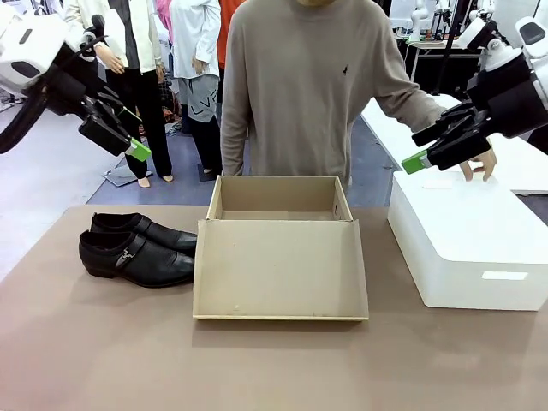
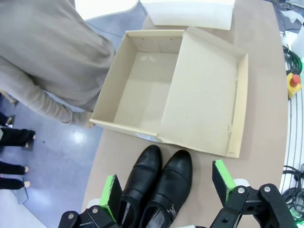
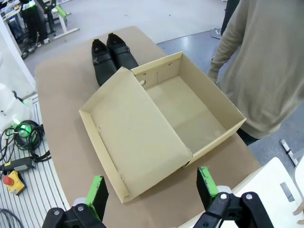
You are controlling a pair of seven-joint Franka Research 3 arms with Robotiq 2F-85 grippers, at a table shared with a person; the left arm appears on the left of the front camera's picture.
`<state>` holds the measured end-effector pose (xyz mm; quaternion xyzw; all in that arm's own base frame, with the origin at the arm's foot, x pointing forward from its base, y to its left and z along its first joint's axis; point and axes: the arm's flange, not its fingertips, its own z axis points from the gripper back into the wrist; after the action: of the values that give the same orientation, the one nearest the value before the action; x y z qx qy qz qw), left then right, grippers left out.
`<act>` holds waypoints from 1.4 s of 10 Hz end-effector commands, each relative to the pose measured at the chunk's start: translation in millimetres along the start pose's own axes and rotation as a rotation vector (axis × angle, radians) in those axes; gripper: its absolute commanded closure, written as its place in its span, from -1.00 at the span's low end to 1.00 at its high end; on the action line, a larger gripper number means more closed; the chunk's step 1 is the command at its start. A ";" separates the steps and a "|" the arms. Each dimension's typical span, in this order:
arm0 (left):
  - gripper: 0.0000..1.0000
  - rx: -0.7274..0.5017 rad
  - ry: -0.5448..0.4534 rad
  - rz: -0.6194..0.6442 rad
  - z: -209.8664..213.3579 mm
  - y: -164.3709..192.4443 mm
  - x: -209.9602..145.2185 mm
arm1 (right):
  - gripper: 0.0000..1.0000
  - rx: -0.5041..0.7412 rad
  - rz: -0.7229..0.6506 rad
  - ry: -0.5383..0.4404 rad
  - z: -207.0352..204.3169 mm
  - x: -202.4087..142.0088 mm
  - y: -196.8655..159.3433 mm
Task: Pack the shoes into the box.
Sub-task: Place one shoe of the Shoes into the Shoes Box.
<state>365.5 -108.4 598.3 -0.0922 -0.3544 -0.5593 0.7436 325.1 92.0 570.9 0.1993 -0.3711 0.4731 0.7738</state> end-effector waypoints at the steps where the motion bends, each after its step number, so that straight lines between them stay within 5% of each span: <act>1: -1.00 -0.004 -0.005 -0.012 0.5 0.2 -0.4 | -1.00 0.013 0.006 -0.016 -0.4 0.6 -0.6; 5: -1.00 0.001 0.211 -0.115 11.4 30.2 10.4 | -1.00 0.013 0.006 -0.016 -0.4 0.6 -0.6; 10: -1.00 -0.138 0.510 -0.337 12.4 88.4 30.1 | -1.00 0.013 0.006 -0.016 -0.4 0.6 -0.6; 14: -1.00 -0.170 0.589 -0.393 -15.6 121.3 5.4 | -1.00 0.013 0.006 -0.016 -0.4 0.6 -0.6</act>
<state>477.0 -80.0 622.5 0.0637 -0.0887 -0.7165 0.6890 324.4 92.7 570.9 0.1999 -0.3696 0.4726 0.7747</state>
